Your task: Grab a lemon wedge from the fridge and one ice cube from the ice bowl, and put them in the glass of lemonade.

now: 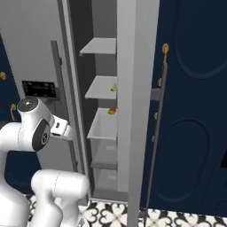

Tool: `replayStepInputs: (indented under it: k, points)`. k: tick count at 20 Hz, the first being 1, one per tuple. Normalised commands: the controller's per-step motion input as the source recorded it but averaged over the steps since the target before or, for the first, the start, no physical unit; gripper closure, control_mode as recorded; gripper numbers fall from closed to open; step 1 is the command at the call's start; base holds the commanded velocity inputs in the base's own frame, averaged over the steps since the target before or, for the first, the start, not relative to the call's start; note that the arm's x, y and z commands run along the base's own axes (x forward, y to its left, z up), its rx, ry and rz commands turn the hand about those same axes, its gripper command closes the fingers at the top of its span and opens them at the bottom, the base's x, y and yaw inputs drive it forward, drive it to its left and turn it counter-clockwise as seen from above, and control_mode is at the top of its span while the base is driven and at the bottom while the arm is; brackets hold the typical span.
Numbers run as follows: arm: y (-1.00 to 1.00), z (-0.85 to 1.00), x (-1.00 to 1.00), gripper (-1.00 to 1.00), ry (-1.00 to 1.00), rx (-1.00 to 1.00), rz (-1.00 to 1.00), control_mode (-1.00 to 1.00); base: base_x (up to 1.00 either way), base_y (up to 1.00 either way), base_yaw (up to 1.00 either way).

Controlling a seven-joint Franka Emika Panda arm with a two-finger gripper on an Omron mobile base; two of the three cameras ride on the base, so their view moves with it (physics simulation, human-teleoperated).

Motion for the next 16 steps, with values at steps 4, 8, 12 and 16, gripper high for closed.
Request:
replayStepInputs:
  k: [4, 8, 12, 16]
  points:
    - [0.0, 0.0, 0.0, -1.0, 0.0, 0.0, 0.0, 1.0, 0.38, -0.38, 0.0]
    - [0.0, 0.0, 0.0, -1.0, 0.0, 0.0, 0.0, 1.0, 0.36, -0.29, 0.0]
    - [0.0, 0.0, 0.0, -1.0, 0.0, 0.0, 0.0, 1.0, 0.5, 0.0, 0.0]
    - [0.0, 0.0, 0.0, -1.0, 0.0, 0.0, 0.0, 1.0, 0.5, 0.0, 0.0]
